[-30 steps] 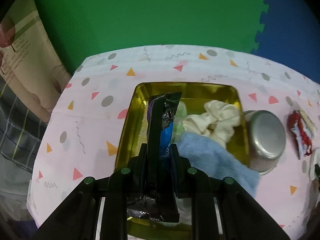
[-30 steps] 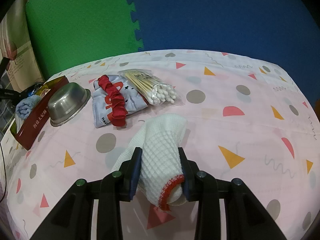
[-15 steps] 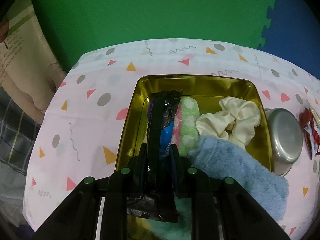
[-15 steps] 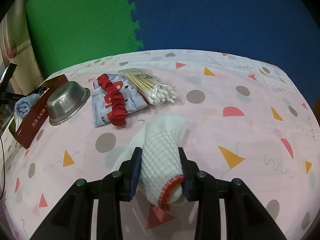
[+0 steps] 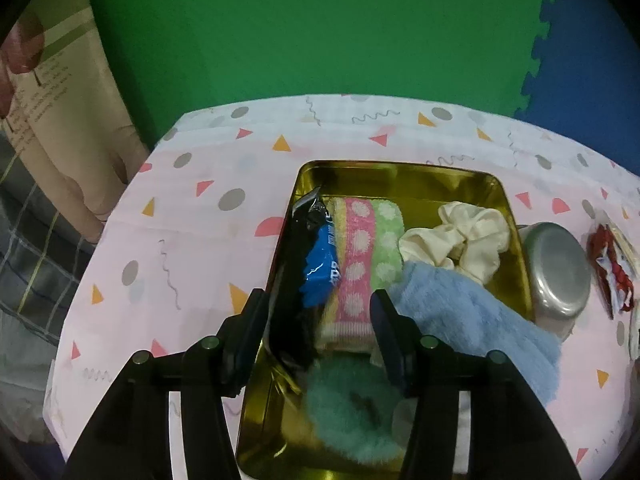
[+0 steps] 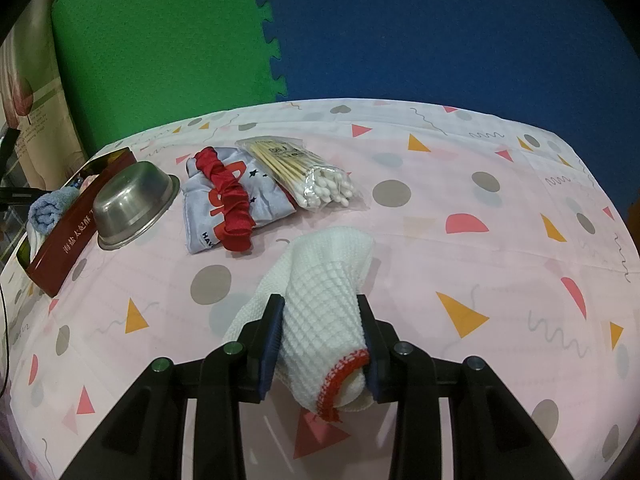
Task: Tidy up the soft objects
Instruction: 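Lower the black snack bag into the tin tray and open the left tool, then carry the white knit glove toward the tin tray with the right tool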
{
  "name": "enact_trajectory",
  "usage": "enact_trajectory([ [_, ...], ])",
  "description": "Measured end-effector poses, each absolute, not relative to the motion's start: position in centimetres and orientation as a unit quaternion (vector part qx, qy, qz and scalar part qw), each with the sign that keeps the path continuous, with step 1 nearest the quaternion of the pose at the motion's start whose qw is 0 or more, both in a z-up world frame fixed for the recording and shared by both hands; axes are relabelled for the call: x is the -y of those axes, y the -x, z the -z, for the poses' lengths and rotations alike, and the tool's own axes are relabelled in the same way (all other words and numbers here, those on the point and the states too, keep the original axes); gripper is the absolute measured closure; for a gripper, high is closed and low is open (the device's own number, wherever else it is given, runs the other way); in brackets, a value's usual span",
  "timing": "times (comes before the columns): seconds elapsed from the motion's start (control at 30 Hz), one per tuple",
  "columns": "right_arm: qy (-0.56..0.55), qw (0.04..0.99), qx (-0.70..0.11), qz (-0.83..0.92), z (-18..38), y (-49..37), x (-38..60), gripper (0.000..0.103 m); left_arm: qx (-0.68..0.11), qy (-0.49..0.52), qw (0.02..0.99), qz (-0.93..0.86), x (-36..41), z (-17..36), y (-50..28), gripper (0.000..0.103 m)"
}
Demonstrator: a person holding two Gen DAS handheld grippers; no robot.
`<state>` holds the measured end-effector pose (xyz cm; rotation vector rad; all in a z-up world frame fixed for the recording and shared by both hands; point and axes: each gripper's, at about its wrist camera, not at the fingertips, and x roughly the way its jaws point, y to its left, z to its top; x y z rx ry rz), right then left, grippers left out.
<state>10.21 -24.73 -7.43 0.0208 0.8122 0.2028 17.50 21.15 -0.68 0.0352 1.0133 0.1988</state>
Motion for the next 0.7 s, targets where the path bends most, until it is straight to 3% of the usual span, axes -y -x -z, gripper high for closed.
enact_trajectory([
  [0.7, 0.006, 0.915, -0.394, -0.091, 7.5, -10.2, 24.3, 0.067, -0.431, -0.021, 0.895, -0.116, -16.4, -0.8, -8.8, 0.043],
])
